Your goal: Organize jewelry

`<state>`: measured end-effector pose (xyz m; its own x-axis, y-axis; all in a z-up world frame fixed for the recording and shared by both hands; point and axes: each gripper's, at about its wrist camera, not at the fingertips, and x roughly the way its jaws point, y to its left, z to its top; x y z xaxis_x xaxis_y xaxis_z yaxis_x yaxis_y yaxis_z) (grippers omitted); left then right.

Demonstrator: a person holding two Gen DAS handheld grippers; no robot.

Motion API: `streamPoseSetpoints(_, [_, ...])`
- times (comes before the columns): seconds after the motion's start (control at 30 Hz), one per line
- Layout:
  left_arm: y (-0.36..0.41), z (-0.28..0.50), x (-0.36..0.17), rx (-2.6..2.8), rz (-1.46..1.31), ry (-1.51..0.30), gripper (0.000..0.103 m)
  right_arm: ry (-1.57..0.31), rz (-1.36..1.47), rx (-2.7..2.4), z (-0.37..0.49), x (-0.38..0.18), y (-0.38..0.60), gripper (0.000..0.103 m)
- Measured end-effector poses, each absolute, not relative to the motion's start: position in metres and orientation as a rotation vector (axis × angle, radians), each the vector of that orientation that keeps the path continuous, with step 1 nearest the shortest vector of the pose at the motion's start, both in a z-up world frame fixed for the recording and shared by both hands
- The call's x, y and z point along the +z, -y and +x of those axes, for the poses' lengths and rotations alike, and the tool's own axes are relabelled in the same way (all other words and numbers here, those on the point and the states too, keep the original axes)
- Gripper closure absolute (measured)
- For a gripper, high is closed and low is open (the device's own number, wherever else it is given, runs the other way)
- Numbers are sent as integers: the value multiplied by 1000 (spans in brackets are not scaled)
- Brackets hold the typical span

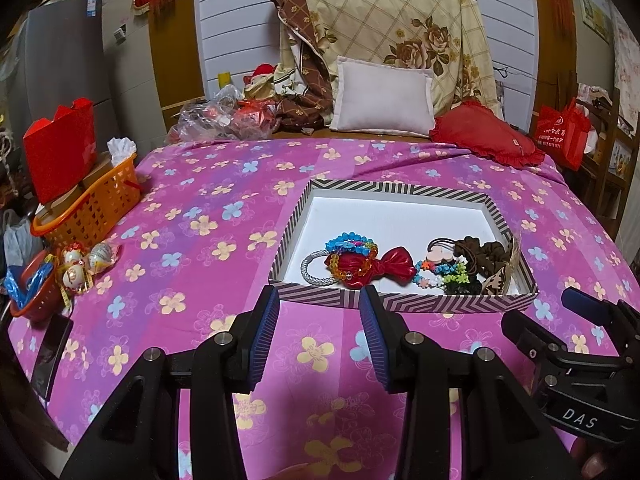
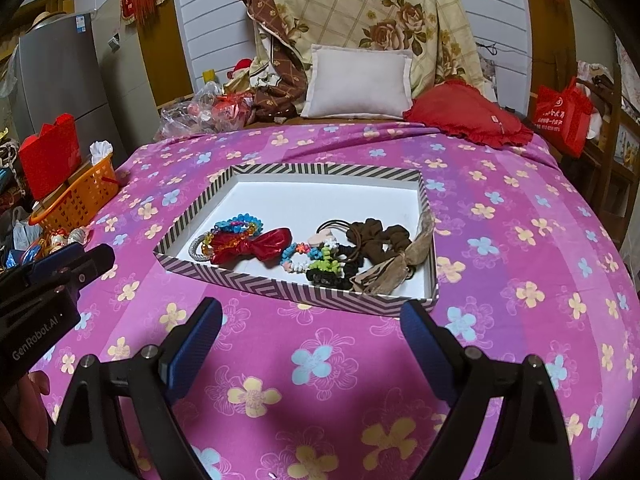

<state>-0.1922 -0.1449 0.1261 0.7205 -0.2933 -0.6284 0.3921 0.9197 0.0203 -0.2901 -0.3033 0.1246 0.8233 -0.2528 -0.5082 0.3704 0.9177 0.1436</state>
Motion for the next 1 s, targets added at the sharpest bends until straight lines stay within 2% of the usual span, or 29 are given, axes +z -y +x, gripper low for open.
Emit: streamPoseSetpoints(1.0, [146,-188,114,-408,165,-660,69,-531,259,-325,-277,116,311,10])
